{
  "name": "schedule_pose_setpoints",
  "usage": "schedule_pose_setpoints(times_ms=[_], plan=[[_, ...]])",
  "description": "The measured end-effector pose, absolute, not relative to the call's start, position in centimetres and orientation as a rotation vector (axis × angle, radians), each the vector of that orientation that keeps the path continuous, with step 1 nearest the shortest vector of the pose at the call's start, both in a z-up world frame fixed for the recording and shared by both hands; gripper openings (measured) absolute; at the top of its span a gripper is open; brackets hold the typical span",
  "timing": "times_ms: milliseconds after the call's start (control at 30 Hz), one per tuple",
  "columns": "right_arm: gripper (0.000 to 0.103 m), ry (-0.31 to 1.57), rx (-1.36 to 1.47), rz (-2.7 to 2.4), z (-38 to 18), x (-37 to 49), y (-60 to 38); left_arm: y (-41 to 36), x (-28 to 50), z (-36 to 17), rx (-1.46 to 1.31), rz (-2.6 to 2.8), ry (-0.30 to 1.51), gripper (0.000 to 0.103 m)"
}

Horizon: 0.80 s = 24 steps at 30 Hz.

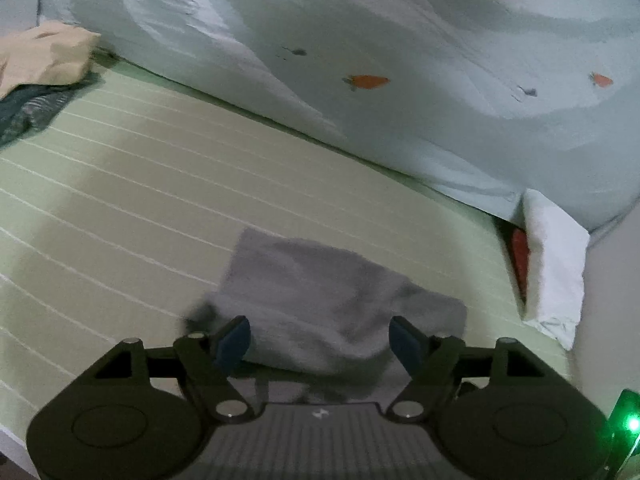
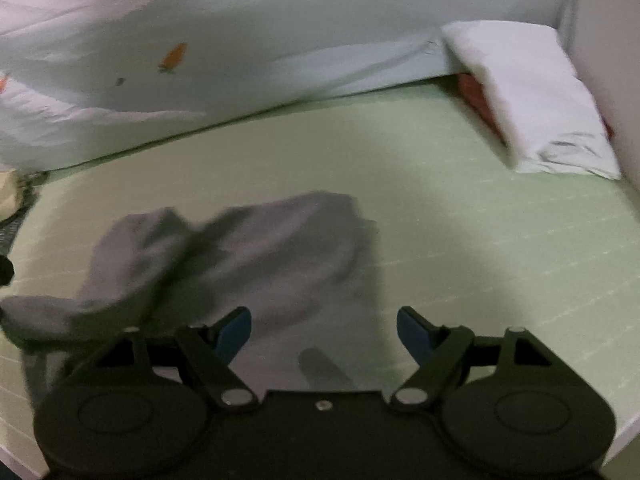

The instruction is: Fold clothes

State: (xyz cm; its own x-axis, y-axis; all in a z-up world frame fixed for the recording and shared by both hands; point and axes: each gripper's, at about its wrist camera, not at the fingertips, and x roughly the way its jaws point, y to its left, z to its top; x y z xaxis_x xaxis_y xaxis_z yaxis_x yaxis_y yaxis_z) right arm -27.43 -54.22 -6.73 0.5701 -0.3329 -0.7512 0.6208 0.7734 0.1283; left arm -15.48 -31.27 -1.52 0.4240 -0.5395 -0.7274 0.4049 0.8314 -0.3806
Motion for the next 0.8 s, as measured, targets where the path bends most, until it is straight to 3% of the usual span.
schedule_pose_setpoints(times_ms=[467,500,567,633,700,800], plan=[[0.079,0.717,0.561,-0.531,-6.6,-19.7,-46.3,-22.1,-8.1,-2.8,-0.062,-0.599,0.989,0.077],[0.075,0.723,0.579,-0.533,-7.0,-19.4,-46.0,-21.6,-7.7,-2.9,-0.052,-0.606,0.988,0.077],[0.056,0.734,0.616,-0.532,-7.7,-18.7,-45.6,-20.9,-7.1,-3.0,-0.033,-0.615,0.986,0.078],[0.025,0.720,0.606,-0.518,-7.5,-18.6,-45.4,-20.4,-6.5,-3.1,-0.027,-0.615,0.989,0.078],[0.009,0.706,0.596,-0.505,-7.4,-18.6,-45.2,-20.0,-6.0,-3.3,-0.028,-0.612,0.995,0.078],[0.007,0.672,0.580,-0.465,-6.6,-18.9,-45.0,-20.0,-5.7,-3.5,-0.048,-0.607,1.003,0.078]])
